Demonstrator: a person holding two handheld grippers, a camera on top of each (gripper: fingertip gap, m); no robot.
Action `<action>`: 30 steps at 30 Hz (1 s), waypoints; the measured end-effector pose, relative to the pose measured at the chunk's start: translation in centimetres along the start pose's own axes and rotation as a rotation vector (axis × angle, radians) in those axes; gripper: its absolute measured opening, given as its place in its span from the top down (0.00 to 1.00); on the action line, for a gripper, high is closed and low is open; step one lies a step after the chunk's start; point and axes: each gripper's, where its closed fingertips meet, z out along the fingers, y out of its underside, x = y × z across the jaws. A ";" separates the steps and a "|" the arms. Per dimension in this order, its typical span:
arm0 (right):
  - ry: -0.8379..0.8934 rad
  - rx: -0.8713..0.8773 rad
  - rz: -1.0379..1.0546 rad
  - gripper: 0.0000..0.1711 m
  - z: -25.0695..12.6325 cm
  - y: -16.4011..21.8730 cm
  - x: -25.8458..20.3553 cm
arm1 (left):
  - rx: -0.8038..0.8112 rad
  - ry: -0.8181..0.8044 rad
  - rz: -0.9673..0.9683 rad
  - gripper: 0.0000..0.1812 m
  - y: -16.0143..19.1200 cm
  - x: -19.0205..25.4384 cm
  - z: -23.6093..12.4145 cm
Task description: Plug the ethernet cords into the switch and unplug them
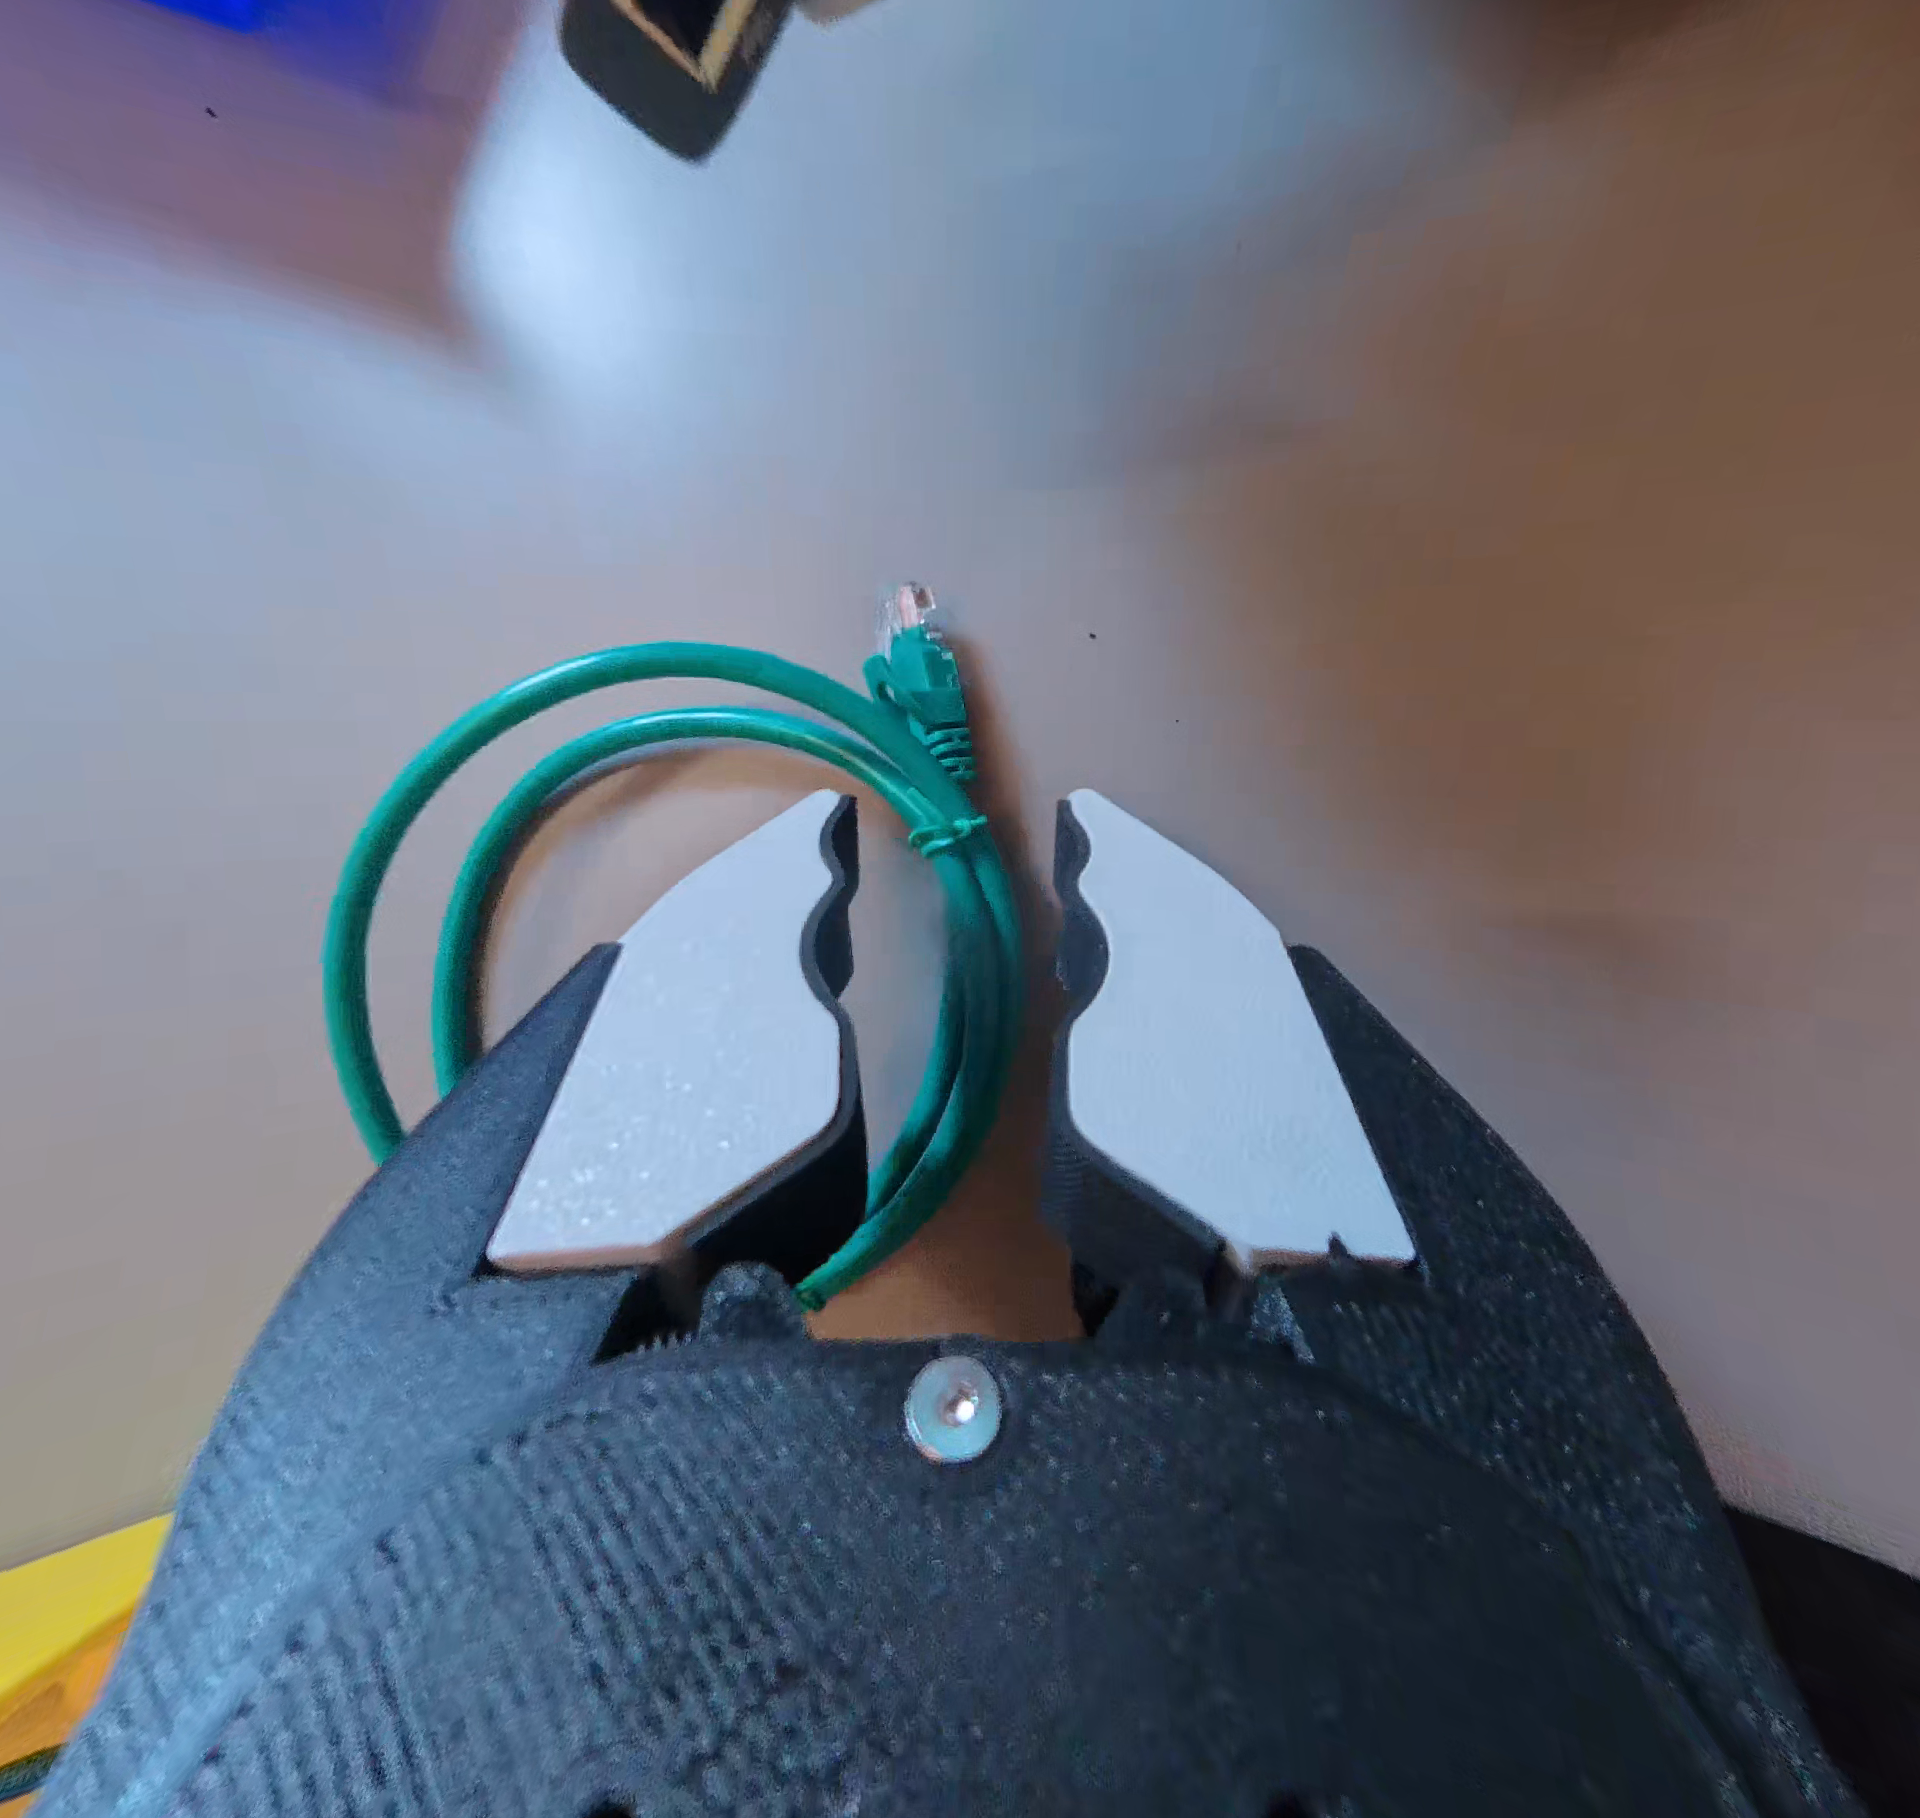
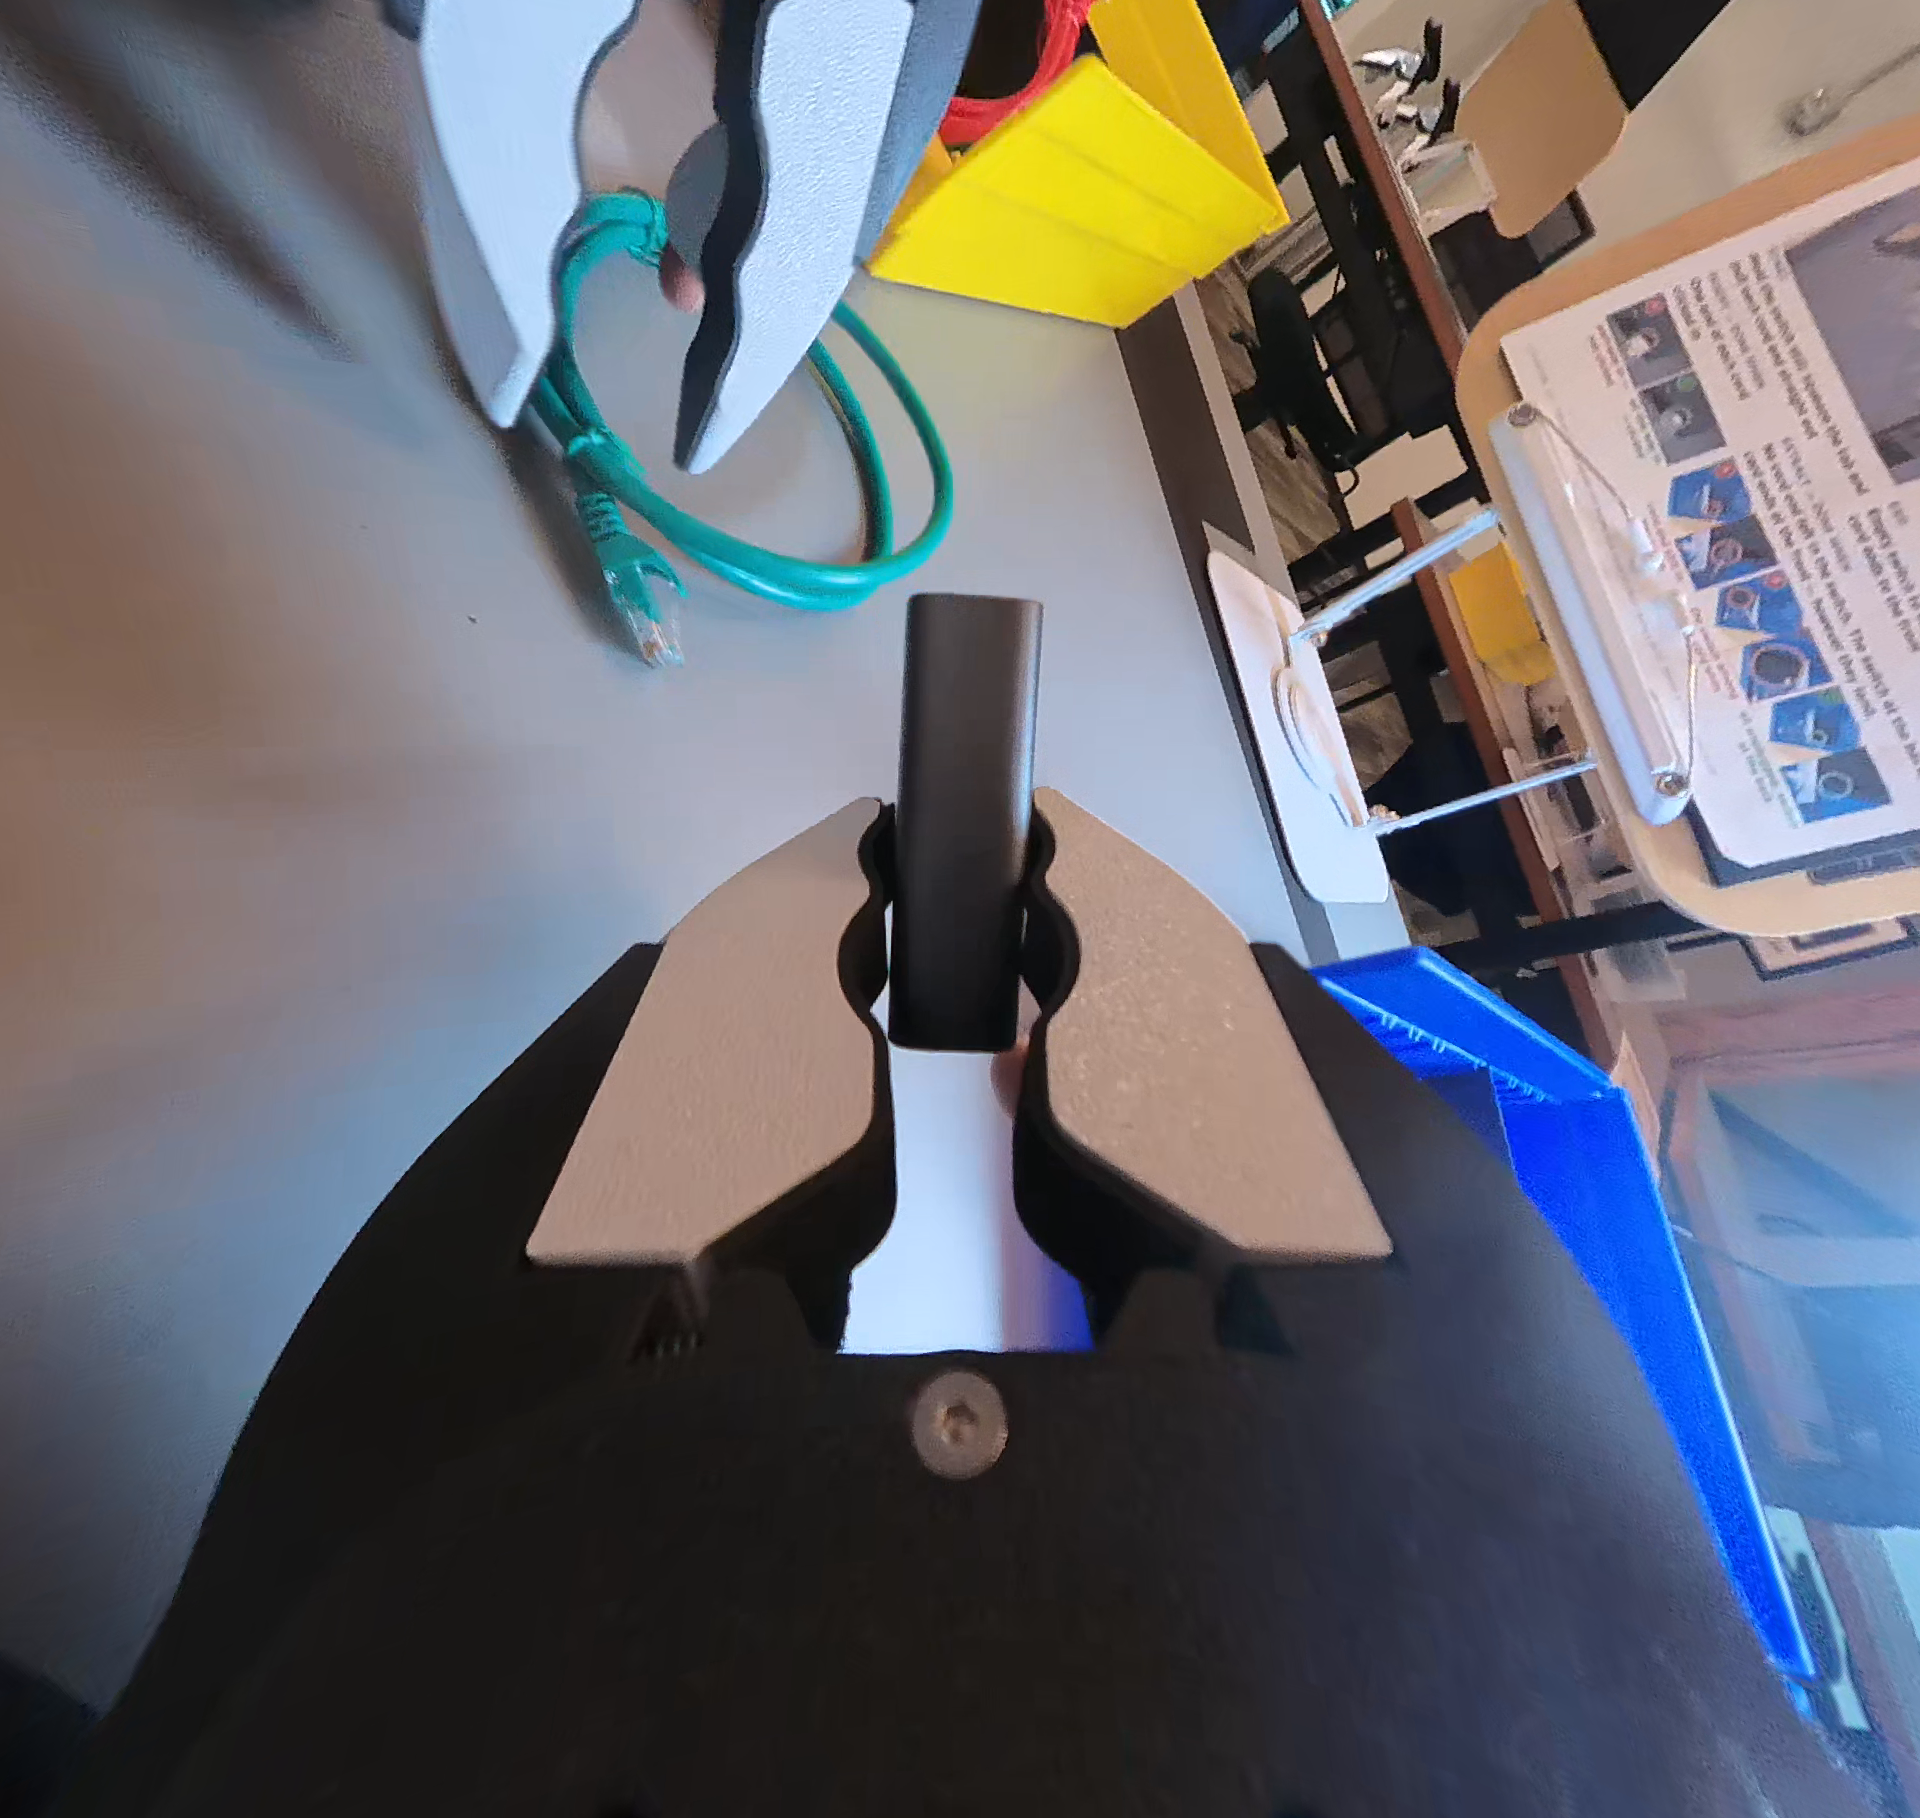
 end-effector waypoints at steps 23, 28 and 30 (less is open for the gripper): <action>0.018 -0.105 -0.263 0.87 2.0 0.8 -2.2 | -0.031 -0.154 0.122 0.92 -2.7 -2.1 -0.8; 0.000 -0.130 -0.216 0.87 2.3 1.1 -2.5 | -0.097 -0.240 0.173 0.92 -2.6 -3.0 -0.2; -0.003 -0.135 -0.205 0.87 2.4 1.2 -2.6 | -0.110 -0.249 0.176 0.92 -2.4 -3.0 -0.1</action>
